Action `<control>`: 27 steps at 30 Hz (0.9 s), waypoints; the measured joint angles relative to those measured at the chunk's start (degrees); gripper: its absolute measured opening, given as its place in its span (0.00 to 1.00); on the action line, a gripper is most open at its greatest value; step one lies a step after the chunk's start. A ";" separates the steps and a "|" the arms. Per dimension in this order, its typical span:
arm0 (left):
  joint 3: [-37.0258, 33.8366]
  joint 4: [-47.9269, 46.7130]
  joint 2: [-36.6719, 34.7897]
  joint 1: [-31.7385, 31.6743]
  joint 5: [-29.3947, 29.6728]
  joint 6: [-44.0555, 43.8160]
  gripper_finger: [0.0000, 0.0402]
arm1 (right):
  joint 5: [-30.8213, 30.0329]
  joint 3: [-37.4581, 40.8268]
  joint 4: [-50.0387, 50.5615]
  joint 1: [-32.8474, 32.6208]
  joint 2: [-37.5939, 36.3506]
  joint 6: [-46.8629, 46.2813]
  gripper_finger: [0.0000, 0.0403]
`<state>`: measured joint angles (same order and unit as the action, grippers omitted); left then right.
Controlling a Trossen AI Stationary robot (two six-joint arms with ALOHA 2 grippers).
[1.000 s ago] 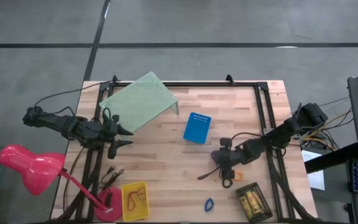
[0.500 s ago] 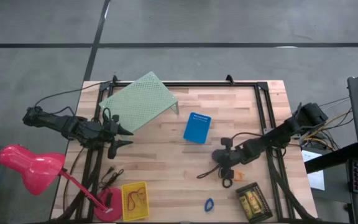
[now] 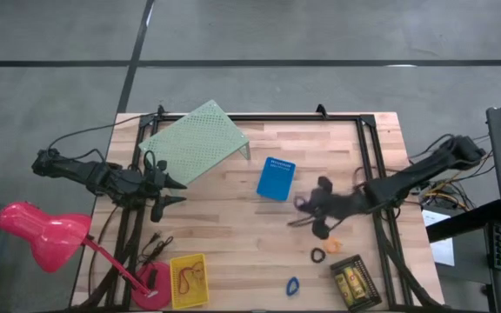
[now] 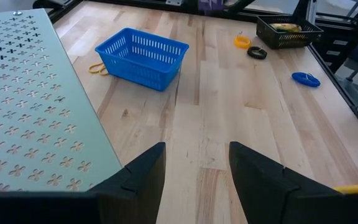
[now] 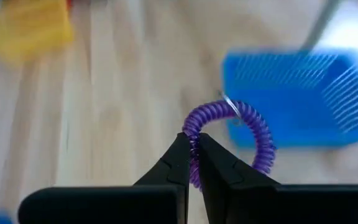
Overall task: Pick & Place Office Desk Supplies
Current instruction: Put the violet spring keychain into the blue basket
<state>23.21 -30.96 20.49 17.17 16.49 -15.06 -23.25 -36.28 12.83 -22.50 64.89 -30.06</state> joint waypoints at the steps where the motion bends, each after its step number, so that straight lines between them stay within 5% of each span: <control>1: 0.00 0.00 0.00 0.00 0.00 0.01 0.46 | -2.65 -0.12 -0.32 0.10 -2.09 0.02 0.03; 5: 0.01 -0.02 0.00 0.00 0.00 0.01 0.46 | -11.05 -0.19 -3.21 1.39 -7.96 1.85 0.03; 17: 0.02 -0.19 0.00 0.00 0.00 -0.01 0.46 | -11.21 -0.02 -13.40 11.76 -1.76 4.97 0.03; 27: 0.00 -0.18 -0.01 0.00 0.00 0.01 0.46 | 2.39 -2.78 -13.77 16.14 12.16 3.48 0.03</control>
<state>23.20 -31.14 20.48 17.17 16.49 -15.05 -20.86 -39.06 -0.94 -6.36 77.05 -26.59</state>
